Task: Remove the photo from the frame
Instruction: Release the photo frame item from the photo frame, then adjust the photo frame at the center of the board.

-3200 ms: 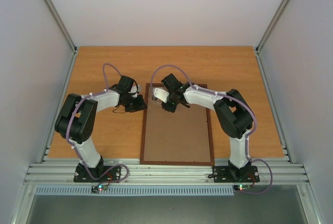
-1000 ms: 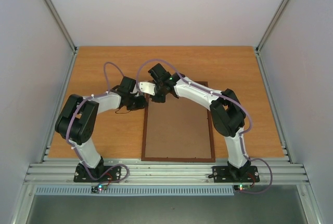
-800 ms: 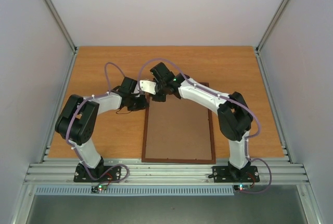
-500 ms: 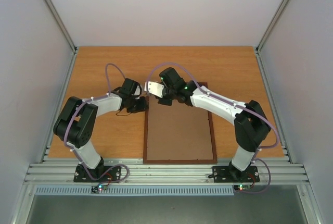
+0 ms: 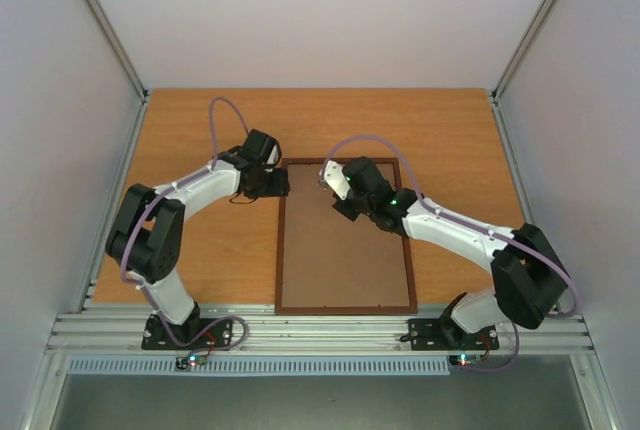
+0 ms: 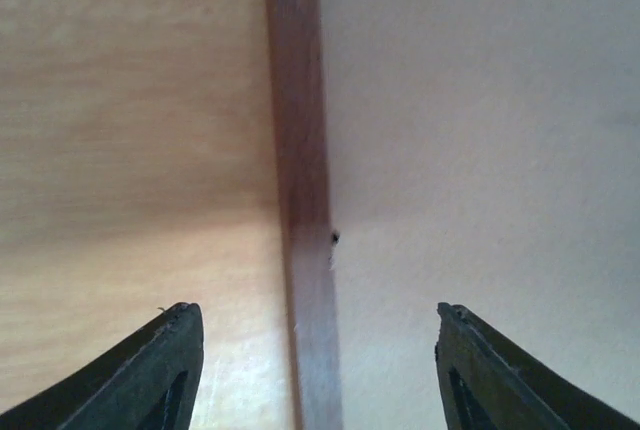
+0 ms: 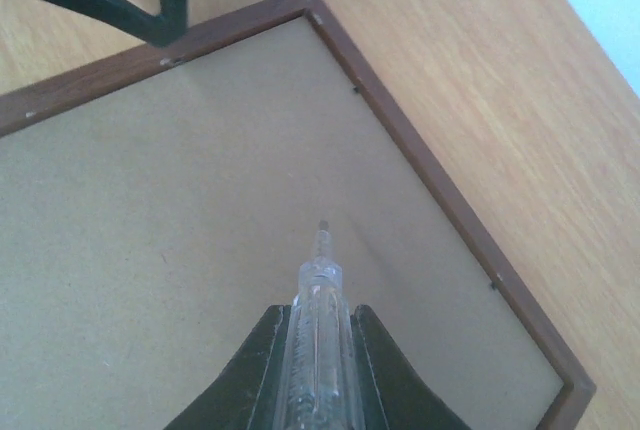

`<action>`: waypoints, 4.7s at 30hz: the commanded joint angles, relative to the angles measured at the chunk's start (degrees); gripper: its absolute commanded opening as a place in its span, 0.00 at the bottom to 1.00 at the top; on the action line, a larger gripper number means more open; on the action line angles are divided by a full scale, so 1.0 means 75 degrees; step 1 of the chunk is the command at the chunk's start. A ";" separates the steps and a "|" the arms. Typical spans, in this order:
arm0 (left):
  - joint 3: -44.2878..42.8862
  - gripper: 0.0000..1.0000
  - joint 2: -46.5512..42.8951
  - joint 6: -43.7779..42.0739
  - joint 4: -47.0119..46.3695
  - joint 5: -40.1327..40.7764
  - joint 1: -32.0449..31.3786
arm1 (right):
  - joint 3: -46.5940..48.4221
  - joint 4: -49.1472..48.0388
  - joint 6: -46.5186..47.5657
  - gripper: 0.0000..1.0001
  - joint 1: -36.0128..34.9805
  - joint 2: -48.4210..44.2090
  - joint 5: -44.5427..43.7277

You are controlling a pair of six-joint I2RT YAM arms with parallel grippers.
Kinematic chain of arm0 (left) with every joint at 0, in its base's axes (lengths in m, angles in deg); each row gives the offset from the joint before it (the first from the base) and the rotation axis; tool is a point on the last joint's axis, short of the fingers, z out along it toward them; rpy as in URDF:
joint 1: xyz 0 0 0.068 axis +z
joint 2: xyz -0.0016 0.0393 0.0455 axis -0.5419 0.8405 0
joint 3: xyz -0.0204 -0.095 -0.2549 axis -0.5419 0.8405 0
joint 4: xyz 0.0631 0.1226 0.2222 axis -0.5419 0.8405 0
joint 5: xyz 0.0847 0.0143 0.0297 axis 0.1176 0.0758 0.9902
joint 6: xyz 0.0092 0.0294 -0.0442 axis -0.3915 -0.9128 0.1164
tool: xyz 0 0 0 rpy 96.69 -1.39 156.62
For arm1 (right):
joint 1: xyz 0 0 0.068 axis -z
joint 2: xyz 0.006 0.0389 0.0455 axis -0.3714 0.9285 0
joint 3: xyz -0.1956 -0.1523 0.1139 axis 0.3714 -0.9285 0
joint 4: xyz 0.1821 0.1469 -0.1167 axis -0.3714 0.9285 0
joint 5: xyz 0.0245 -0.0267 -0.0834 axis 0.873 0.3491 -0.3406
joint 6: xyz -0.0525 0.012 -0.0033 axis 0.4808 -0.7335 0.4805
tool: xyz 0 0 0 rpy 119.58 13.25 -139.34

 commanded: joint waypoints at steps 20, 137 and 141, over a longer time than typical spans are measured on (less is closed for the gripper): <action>-0.2322 0.59 0.2313 -0.0558 0.1450 0.1581 -0.0534 | -0.1430 -0.1321 -0.1866 0.01 -0.0010 -0.1017 -0.0572; 0.2616 0.15 -0.1787 0.1256 0.0342 0.0056 0.0487 | -0.1907 -0.0904 -0.2776 0.01 -0.0027 -0.2801 0.1735; 0.3167 0.15 -0.2433 0.1696 0.0153 0.0040 0.0103 | -0.1929 -0.1027 -0.2852 0.01 -0.0032 -0.2863 0.2200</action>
